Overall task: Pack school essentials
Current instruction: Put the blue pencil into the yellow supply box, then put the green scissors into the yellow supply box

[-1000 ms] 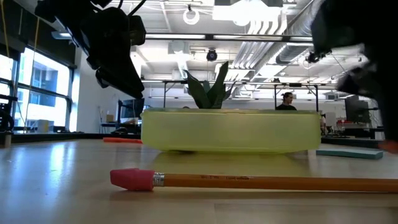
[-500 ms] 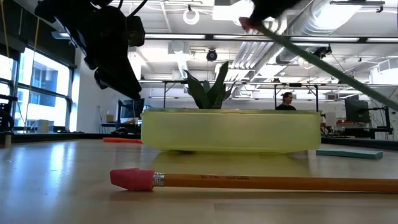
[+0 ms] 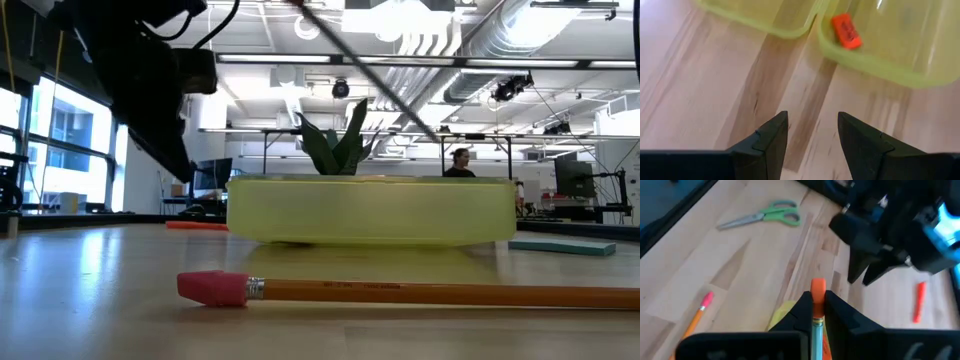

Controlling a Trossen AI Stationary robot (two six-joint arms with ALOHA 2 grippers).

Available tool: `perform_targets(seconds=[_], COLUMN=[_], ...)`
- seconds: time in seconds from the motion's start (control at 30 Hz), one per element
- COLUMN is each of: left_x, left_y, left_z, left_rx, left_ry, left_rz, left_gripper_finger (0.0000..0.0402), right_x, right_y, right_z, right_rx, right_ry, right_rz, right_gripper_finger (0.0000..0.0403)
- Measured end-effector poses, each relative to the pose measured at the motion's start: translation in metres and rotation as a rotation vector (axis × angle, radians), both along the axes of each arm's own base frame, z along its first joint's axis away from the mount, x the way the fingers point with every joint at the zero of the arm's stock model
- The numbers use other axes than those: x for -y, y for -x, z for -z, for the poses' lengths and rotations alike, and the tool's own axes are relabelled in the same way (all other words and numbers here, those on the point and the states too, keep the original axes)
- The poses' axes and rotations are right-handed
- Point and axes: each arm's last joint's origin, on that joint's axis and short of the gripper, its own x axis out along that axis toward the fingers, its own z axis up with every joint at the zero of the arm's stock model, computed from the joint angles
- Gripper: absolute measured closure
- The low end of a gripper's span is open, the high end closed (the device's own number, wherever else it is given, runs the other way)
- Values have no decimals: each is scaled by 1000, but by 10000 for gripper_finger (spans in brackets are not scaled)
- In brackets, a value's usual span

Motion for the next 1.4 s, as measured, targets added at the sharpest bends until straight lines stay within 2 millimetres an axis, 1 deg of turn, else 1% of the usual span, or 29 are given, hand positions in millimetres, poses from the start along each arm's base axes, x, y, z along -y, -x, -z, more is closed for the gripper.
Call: perform_targets(seconds=[0.17,0.27,0.4,0.6,0.8,0.87,0.97,1.07,1.17,1.27,1.4], left_x=[0,0,-1,-1,-1,-1,-1,-1,-1,-2,-2], left_y=[5,7,9,9,9,8,8,8,8,9,10], left_z=[3,4,5,5,5,4,4,4,4,4,5], left_rx=[-58,-84,-105,-104,-103,-100,-100,-98,-99,-101,-118], left_ry=[-2,-4,-5,-7,-7,-8,-8,-7,-10,-47,-47], left_rz=[-2,-2,-2,-1,-1,-2,-2,-2,-3,-22,-21], left_gripper_finger=[241,241,241,241,241,241,241,241,241,241,238], right_x=[22,34,48,61,68,69,70,73,77,83,94], right_y=[-16,-21,-28,-33,-36,-38,-38,-38,-37,-36,-31], right_z=[21,34,47,55,65,71,79,81,80,77,76], right_rx=[-99,-184,-234,-281,-315,-329,-359,-373,-383,-386,-428], right_ry=[-98,-149,-204,-268,-276,-263,-239,-220,-222,-243,-219], right_rz=[-29,-22,-25,-46,-25,-11,-6,18,42,79,115], right_gripper_finger=[386,386,386,386,381,368,332,292,260,243,239])
